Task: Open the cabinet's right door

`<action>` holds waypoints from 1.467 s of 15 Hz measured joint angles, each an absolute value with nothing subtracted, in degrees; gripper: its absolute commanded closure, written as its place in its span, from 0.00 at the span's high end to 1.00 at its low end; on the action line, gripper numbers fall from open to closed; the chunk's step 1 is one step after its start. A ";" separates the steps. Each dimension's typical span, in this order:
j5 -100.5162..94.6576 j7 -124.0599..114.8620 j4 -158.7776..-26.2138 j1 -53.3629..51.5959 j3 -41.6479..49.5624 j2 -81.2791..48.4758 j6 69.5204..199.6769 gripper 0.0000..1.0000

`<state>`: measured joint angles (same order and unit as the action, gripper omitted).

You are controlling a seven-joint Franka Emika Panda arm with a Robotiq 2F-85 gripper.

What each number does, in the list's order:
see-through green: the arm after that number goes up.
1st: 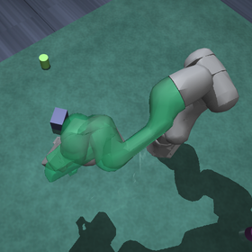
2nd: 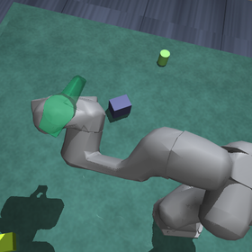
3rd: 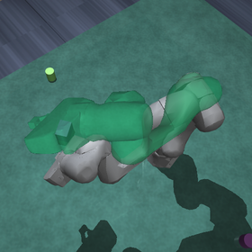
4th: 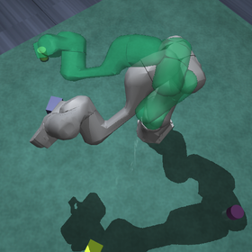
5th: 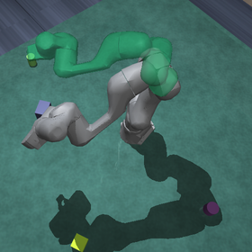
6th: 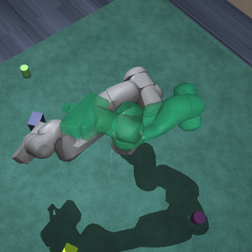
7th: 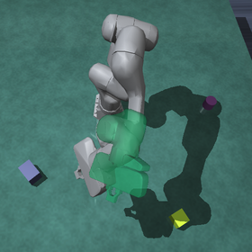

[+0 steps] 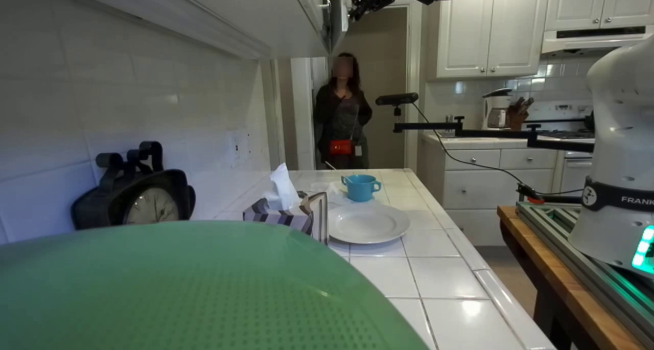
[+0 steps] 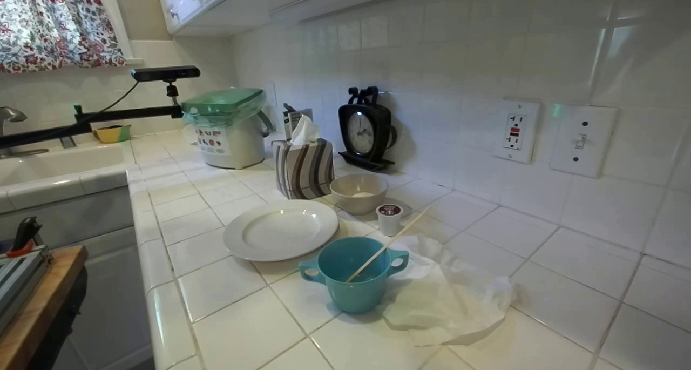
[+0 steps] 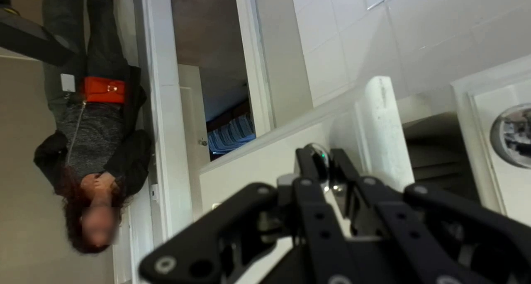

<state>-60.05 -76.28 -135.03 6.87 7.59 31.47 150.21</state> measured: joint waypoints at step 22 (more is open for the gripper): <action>-30.23 -35.52 -145.99 18.93 9.85 45.22 154.92 0.04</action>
<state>-30.23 -35.52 -145.99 18.93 9.85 45.22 154.92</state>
